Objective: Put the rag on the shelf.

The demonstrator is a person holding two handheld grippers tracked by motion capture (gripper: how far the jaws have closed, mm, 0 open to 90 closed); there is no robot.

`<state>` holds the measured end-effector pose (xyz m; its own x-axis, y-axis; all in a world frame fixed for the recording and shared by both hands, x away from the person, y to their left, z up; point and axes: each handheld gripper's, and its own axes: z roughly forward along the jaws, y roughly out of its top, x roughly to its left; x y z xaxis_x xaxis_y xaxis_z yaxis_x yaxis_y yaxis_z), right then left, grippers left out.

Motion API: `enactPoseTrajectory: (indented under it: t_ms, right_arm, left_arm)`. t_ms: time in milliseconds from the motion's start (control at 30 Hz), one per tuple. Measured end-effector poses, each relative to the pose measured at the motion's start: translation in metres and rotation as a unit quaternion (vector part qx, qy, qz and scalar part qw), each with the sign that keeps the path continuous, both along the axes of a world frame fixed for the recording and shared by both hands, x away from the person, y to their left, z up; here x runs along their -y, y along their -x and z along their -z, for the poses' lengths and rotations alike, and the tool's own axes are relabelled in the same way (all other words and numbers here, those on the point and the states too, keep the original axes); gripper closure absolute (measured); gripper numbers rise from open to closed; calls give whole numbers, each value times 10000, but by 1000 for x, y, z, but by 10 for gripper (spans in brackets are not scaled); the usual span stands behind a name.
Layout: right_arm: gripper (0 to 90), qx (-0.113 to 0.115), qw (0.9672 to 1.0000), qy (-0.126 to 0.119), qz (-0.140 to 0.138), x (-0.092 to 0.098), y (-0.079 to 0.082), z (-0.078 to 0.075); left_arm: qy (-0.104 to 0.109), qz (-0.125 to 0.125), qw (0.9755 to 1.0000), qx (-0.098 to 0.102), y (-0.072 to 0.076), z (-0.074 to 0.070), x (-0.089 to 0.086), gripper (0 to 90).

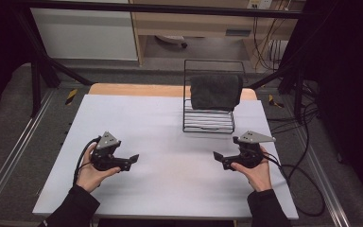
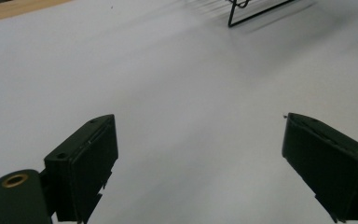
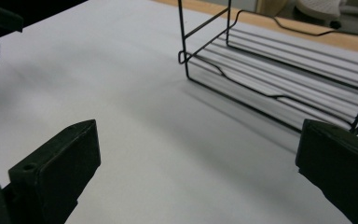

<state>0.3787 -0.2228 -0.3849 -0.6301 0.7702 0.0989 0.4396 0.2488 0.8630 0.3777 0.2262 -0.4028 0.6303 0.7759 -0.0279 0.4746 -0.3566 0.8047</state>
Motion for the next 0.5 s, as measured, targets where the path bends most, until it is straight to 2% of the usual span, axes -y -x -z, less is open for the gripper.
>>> enactPoseTrajectory:
  t_ms: [167, 333, 500]
  right_arm:
    - [7, -127, 9999, 18, -32, 8, 6, 18]
    - [7, -223, 9997, 21, -50, 19, 12, 35]
    - [7, -252, 9997, 4, -22, 31, 16, 45]
  left_arm:
    - [-80, -35, 10000, -14, 8, 13, -19, 104]
    - [-21, -82, 10000, -30, 14, 20, -34, 105]
    - [17, -64, 10000, -55, 18, 28, -44, 98]
